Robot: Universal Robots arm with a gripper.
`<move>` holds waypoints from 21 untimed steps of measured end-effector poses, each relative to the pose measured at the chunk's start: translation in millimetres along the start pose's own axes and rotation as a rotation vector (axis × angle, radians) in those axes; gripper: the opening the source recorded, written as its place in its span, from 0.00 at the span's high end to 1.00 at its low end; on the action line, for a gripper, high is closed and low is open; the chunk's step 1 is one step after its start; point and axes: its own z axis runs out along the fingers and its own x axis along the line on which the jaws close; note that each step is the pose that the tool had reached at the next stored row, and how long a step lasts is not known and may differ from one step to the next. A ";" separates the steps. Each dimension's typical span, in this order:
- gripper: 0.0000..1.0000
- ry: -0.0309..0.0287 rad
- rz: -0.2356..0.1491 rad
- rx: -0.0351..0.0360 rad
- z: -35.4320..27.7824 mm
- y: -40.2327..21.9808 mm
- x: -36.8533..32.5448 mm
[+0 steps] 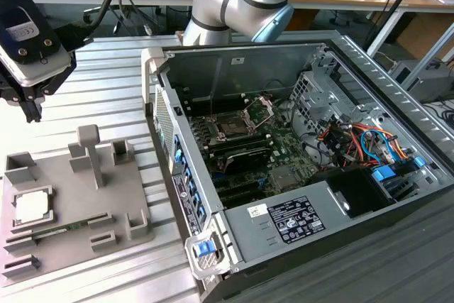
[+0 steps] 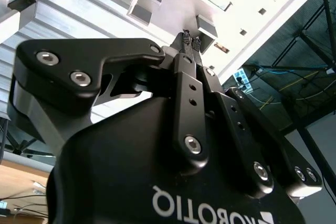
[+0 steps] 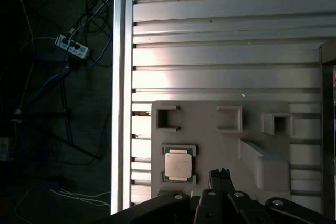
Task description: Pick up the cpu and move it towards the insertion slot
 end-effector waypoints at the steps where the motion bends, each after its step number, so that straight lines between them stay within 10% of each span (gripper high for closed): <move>1: 0.89 0.0000 0.000 0.0000 0.1 0.0 0.1; 21: 0.89 0.0001 0.000 0.0001 4.8 -0.2 0.7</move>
